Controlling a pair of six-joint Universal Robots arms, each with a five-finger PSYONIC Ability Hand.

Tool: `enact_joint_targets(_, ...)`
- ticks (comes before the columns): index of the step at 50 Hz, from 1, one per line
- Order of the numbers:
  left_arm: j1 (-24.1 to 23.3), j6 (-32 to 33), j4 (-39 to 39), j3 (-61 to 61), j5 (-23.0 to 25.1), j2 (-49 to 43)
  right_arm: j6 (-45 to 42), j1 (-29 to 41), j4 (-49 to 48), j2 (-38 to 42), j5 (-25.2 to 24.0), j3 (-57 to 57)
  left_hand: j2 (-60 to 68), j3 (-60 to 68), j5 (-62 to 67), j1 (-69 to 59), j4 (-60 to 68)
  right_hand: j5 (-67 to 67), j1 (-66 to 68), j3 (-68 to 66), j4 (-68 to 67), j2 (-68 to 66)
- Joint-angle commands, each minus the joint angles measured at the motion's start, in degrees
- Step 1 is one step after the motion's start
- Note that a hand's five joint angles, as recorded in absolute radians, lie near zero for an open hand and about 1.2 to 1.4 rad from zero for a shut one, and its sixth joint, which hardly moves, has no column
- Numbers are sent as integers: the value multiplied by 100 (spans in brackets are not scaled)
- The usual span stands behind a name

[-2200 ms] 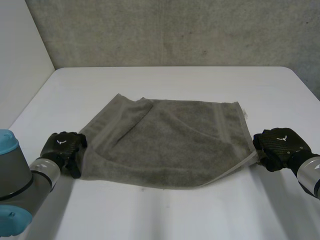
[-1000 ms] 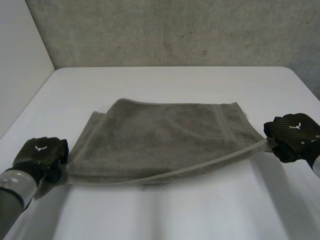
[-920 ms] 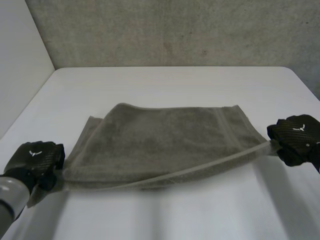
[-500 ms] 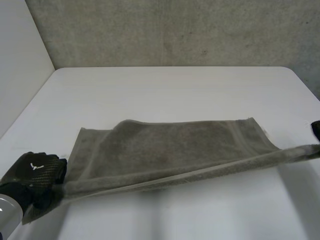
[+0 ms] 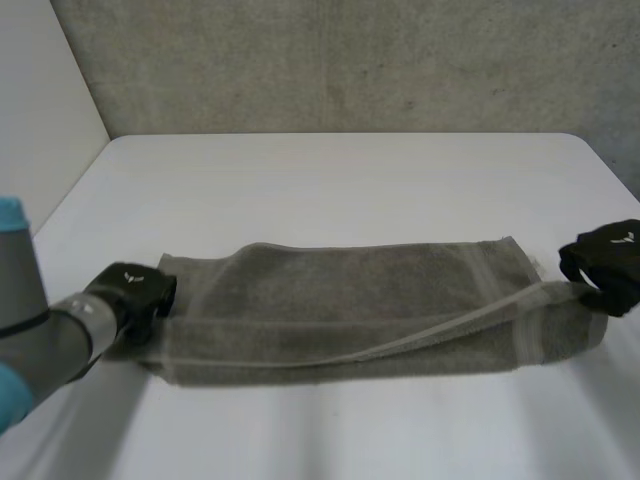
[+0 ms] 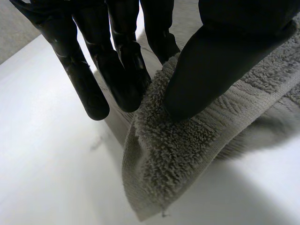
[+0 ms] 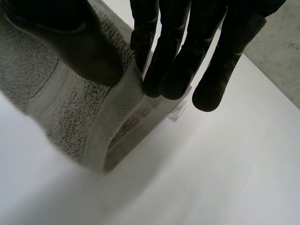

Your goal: Fold the towel.

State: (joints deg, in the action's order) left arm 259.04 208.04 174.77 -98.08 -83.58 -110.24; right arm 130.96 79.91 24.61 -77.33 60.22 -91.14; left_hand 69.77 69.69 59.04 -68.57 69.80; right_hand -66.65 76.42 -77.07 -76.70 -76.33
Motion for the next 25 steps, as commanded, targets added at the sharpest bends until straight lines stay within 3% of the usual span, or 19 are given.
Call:
enact_joint_targets(1, -73, -88, -4, 1291, -18, -999, 691, 482, -544, 1138, 691, 1105, 1023, 1031, 1096, -1143, 1020, -335, 358, -293, -330, -367)
enact_joint_targets(7, -222, -80, -13, 2352, -26, -1744, 1107, 816, -791, 1747, 886, 1731, 1023, 1031, 1096, -1143, 1020, -335, 358, -293, -330, -367)
enact_joint_targets(17, -311, -80, -48, 3585, -149, -2722, 1265, 1290, -915, 2774, 1623, 2942, 1023, 1031, 1096, -1143, 1020, -307, 330, -265, -303, -340)
enact_joint_targets(18, -311, -88, -39, 3681, -158, -2818, 1265, 1291, -915, 2776, 1624, 2944, -190, -183, -118, 70, -194, -307, 330, -265, -302, -340)
enact_joint_targets(19, -311, -80, -39, 3734, -193, -2879, 1274, 1334, -915, 2889, 1703, 3101, -4915, -4908, -4843, 4795, -4919, 4056, -4033, 4098, 4061, 4023)
enact_joint_targets(20, -311, -80, -39, 3734, -193, -2880, 1308, 1361, -923, 2986, 1790, 3268, -4962, -4955, -4890, 4843, -4966, 6665, -6642, 6707, 6670, 6633)
enact_joint_targets(22, -311, -115, -4, 3865, -255, -2915, 1361, 1378, -949, 3065, 1904, 3443, -5977, -5969, -5904, 5857, -5980, 6665, -6642, 6707, 6670, 6633)
enact_joint_targets(25, -311, -220, 5, 4085, -299, -2889, 1597, 1396, -1107, 3136, 2081, 3777, -5977, -5969, -5904, 5857, -5980, 6665, -6642, 6707, 6670, 6633)
